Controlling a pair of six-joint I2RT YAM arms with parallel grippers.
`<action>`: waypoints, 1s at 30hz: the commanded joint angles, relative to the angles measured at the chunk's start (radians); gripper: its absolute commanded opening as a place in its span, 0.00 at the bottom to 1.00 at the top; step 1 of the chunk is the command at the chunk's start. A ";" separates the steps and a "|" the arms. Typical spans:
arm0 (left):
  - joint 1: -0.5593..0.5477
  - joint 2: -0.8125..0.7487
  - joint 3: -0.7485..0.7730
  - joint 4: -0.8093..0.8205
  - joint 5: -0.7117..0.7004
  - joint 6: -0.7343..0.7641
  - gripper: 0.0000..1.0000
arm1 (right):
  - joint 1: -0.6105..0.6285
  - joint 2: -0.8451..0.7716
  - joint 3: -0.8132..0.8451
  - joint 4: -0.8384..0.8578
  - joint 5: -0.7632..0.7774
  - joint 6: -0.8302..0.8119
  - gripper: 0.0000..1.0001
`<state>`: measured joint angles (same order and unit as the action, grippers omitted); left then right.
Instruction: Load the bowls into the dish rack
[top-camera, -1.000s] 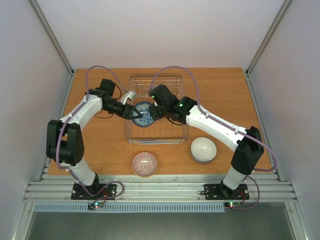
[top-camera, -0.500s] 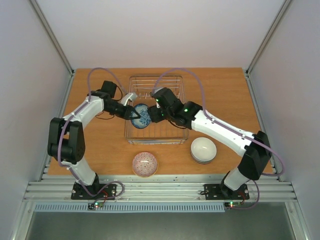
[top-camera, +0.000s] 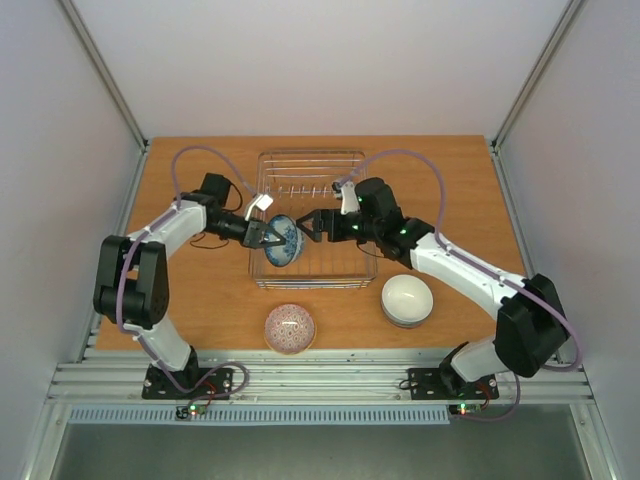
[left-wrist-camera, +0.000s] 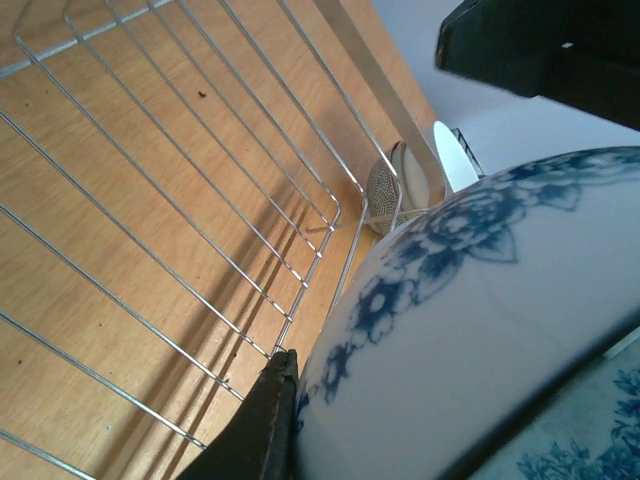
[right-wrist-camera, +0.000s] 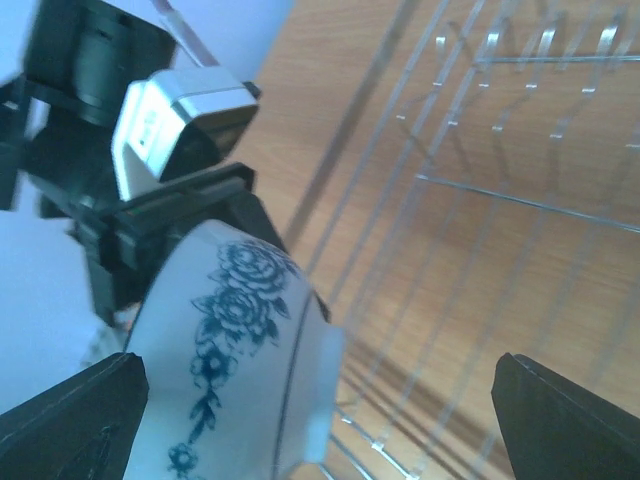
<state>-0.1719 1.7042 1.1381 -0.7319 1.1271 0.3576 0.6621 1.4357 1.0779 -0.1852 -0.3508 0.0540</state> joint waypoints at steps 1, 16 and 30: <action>0.017 -0.027 0.014 0.006 0.157 0.056 0.01 | -0.010 0.059 -0.041 0.284 -0.279 0.167 0.96; 0.044 -0.012 0.017 0.018 0.172 0.051 0.01 | 0.012 0.081 -0.126 0.386 -0.351 0.235 0.96; 0.046 0.022 0.030 0.003 0.185 0.045 0.01 | 0.067 0.077 -0.101 0.316 -0.312 0.195 0.69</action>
<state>-0.1303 1.7065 1.1385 -0.7425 1.2438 0.4080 0.7158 1.5143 0.9565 0.1616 -0.6617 0.2611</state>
